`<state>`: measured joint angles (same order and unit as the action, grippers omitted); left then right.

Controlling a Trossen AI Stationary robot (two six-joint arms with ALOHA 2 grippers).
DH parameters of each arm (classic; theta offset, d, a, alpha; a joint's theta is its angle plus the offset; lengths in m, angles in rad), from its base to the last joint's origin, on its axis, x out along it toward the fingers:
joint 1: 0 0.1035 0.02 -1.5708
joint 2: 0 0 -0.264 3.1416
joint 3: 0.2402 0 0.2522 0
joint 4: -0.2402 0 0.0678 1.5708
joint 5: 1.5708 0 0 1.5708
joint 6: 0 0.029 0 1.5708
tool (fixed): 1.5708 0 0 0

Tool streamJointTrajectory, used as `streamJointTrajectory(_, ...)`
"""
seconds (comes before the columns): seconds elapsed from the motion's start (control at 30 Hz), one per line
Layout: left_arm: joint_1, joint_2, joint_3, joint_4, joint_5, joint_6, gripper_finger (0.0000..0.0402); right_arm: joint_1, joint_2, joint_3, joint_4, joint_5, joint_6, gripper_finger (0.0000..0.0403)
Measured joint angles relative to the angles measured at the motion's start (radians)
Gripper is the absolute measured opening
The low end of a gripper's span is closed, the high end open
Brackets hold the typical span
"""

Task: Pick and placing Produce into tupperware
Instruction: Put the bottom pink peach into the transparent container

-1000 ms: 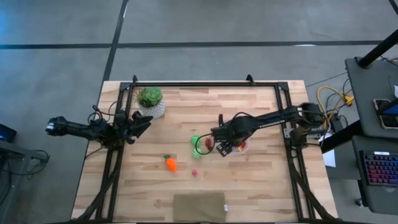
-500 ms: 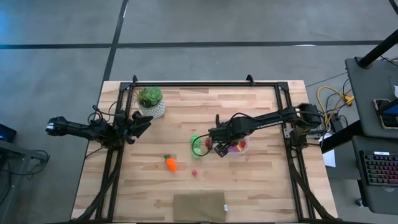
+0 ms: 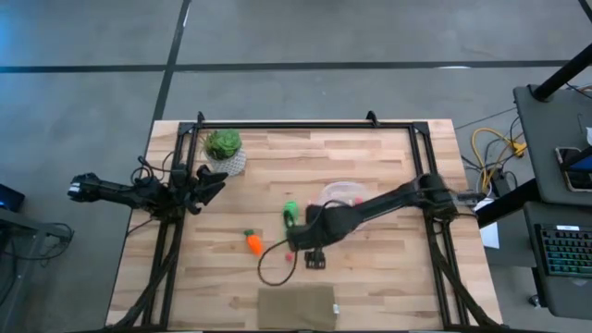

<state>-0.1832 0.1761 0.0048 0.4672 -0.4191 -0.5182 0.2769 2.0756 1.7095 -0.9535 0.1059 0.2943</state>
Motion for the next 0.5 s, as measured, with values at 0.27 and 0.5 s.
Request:
streamJointTrajectory(0.27, 0.000, 0.000, 0.000, -0.007, 0.000, 0.000, 0.0219, 0.004, 0.197, 0.222, 0.019, -0.007, -0.068, 0.0326)
streamJointTrajectory(0.5, 0.000, 0.000, 0.000, -0.008, 0.001, -0.001, 0.0219, 0.014, 0.239, 0.271, 0.058, -0.033, -0.037, 0.0290)
